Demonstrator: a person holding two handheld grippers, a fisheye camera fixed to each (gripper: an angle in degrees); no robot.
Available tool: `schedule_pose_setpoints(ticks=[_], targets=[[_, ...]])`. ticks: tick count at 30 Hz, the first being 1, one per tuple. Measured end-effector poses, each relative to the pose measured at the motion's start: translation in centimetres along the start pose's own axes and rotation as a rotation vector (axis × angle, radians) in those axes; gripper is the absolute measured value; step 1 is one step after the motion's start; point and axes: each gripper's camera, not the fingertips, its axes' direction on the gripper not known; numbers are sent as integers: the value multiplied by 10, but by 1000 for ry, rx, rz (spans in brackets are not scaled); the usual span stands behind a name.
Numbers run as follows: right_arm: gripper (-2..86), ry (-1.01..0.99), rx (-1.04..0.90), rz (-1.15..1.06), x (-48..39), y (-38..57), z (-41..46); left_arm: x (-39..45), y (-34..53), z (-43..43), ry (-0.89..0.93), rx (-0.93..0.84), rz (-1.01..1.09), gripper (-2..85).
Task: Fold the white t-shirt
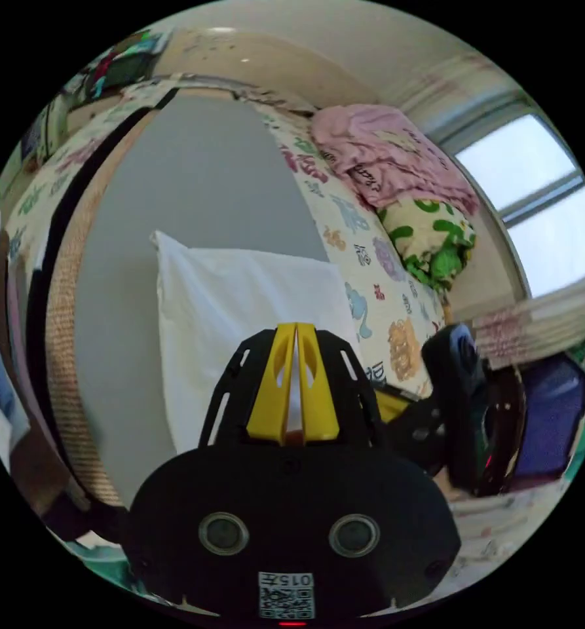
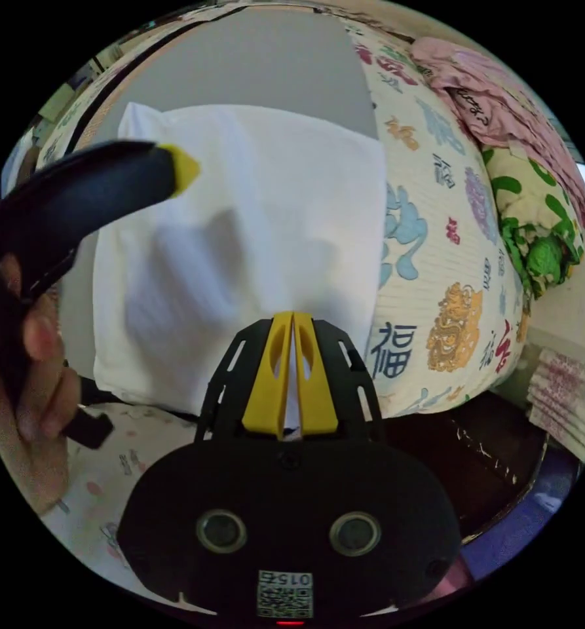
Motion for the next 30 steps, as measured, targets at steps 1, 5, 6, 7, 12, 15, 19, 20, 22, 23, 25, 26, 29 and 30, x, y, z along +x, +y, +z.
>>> schedule_pose_setpoints(ticks=[1,5,6,7,12,15,19,20,22,23,25,26,29,30], targets=[[-6,29,-14,16,4,-8,9,-3,0,3,10,-13,-22,-4],[-8,154,-99,62,18,-39,45,-8,4,12,54,-13,-61,-4],[-8,174,-103,99,22,-42,50,-7,5,13,57,-17,-83,-4],[-9,176,-112,98,29,-48,61,-7,5,14,45,-22,-88,-4],[-9,159,-137,104,63,-66,99,2,-4,13,34,-37,-68,-4],[-9,151,-140,134,85,-72,121,11,-11,12,26,-50,-37,-4],[-9,160,-155,138,115,-79,149,17,-18,9,26,-57,-36,-4],[-9,164,-163,137,123,-82,157,19,-21,9,29,-61,-39,-4],[-9,168,-176,132,136,-84,168,21,-26,8,26,-64,-47,-4],[-9,169,-182,133,144,-86,174,24,-30,6,19,-66,-50,-4],[-8,172,-181,139,157,-86,184,29,-34,3,-7,-68,-46,-4],[-7,177,-174,150,165,-84,190,33,-37,1,-21,-66,-38,-4],[-7,186,-156,170,186,-81,204,43,-42,-4,-25,-67,-14,-3],[-7,189,-156,172,189,-80,207,47,-45,-5,-39,-76,-5,-4]])
